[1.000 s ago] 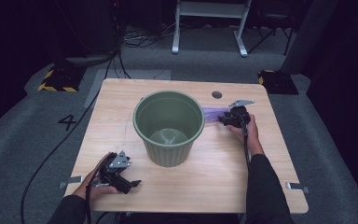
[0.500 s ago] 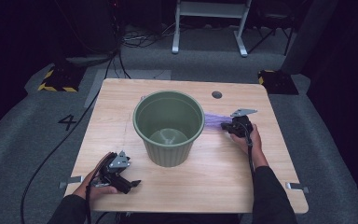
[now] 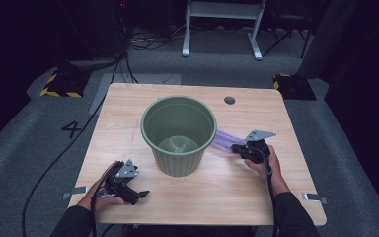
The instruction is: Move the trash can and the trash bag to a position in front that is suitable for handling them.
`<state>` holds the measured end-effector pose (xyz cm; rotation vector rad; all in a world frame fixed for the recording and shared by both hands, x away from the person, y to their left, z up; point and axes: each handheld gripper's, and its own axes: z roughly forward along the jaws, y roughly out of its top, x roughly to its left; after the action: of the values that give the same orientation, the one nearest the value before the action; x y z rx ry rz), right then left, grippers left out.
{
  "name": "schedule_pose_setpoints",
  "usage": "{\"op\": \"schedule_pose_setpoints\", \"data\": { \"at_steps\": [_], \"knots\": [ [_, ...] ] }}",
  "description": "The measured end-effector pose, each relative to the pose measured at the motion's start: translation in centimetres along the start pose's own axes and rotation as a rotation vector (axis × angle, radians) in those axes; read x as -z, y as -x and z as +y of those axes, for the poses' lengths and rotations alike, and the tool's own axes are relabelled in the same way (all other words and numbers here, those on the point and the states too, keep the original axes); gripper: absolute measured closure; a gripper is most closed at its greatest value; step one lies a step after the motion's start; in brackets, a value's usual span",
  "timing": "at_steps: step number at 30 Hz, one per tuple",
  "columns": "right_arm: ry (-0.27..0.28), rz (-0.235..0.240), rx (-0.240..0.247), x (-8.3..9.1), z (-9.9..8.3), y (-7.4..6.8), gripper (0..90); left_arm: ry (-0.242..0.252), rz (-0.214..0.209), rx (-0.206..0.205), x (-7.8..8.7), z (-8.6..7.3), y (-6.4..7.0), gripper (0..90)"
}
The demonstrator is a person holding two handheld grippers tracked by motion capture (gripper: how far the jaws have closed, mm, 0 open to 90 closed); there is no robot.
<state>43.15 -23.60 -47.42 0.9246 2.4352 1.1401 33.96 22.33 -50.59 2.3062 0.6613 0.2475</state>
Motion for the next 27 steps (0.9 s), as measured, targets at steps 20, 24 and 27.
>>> {"op": "schedule_pose_setpoints", "data": {
  "at_steps": [20,24,27],
  "knots": [
    [0.131,-0.050,-0.054,7.1,-2.7,1.0,39.0,-0.001,-0.002,-0.001,0.0,0.0,0.0,0.5],
    [0.101,-0.026,-0.078,6.4,-3.8,2.5,35.9,-0.001,-0.003,-0.001,0.0,0.0,0.0,0.5],
    [0.084,0.001,-0.113,5.7,-4.4,3.1,39.9,-0.001,-0.004,-0.001,0.0,0.0,0.0,0.5]
  ]
}}
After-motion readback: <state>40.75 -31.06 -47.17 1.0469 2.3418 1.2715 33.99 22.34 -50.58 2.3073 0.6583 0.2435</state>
